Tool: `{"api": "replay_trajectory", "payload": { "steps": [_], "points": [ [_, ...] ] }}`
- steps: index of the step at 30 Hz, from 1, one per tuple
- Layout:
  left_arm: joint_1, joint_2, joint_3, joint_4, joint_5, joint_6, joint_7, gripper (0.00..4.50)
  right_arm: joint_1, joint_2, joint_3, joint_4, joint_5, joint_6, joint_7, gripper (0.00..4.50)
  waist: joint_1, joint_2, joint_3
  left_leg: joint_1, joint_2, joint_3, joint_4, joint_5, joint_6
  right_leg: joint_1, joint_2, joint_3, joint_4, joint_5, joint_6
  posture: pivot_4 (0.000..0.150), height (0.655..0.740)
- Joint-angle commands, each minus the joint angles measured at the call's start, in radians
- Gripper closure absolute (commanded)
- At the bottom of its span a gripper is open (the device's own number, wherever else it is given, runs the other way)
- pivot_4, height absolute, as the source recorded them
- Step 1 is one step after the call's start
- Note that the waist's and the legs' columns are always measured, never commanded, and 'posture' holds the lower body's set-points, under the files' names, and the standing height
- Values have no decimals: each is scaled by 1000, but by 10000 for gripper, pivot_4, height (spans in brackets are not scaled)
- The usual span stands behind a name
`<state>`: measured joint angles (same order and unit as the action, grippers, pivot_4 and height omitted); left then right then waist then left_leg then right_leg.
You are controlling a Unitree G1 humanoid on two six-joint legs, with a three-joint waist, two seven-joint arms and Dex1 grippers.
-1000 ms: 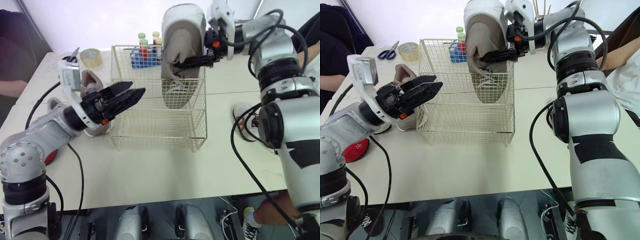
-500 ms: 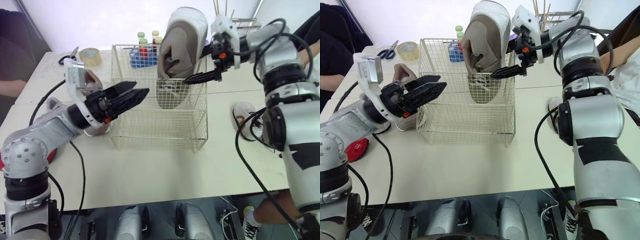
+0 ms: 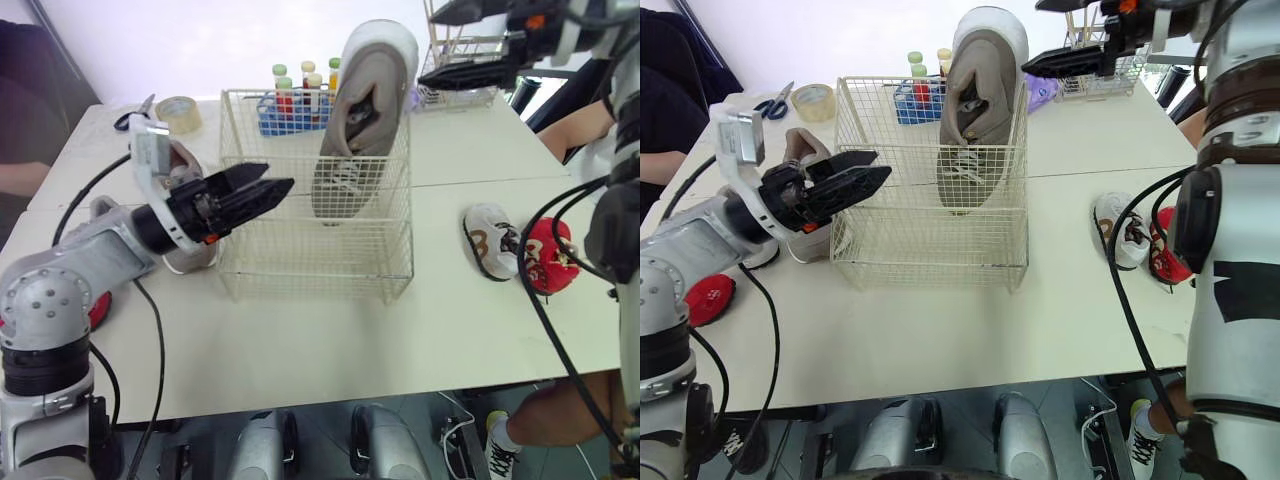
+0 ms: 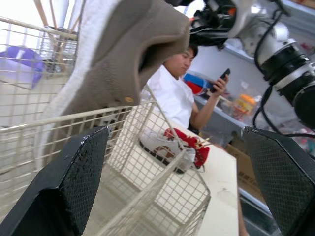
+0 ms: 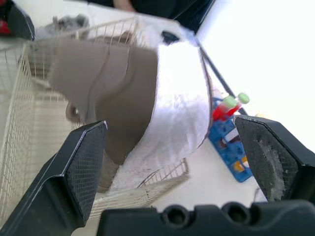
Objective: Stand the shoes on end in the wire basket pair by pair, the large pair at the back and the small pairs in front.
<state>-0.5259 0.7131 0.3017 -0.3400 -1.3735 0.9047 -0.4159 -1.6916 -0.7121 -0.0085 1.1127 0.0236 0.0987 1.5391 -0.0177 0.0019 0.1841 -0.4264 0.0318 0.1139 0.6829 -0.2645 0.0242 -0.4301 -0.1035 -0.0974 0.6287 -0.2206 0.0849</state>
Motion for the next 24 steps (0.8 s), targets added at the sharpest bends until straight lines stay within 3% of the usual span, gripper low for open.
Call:
{"api": "replay_trajectory", "payload": {
  "steps": [1,6,12,17,24],
  "points": [
    [-39,53,79,7,10,-32,-18,0,37,-20,-106,-213,155,195,0,367,0,0,0,0,0,0,0,0,0,0,0,0,0,0,0,1500,7400],
    [-85,161,135,88,84,-45,-52,0,283,19,-221,-763,441,652,-113,367,4,0,0,0,0,0,-1,0,0,0,-1,0,0,0,0,1500,7400],
    [-191,289,117,348,273,-64,-86,0,518,101,-244,-1184,645,880,-329,367,7,0,0,0,0,0,-1,0,0,-1,0,-1,1,0,0,1500,7400],
    [-397,320,-32,760,530,-100,-156,0,602,118,-219,-1320,726,910,-417,367,12,-1,0,0,-1,1,-1,0,1,-1,0,-2,1,0,0,1500,7400],
    [-739,195,-250,1365,924,-279,-238,0,608,70,-206,-1349,783,884,-443,367,27,-4,0,-1,-2,6,0,-1,2,-2,1,-1,0,0,0,1500,7400]
  ]
}}
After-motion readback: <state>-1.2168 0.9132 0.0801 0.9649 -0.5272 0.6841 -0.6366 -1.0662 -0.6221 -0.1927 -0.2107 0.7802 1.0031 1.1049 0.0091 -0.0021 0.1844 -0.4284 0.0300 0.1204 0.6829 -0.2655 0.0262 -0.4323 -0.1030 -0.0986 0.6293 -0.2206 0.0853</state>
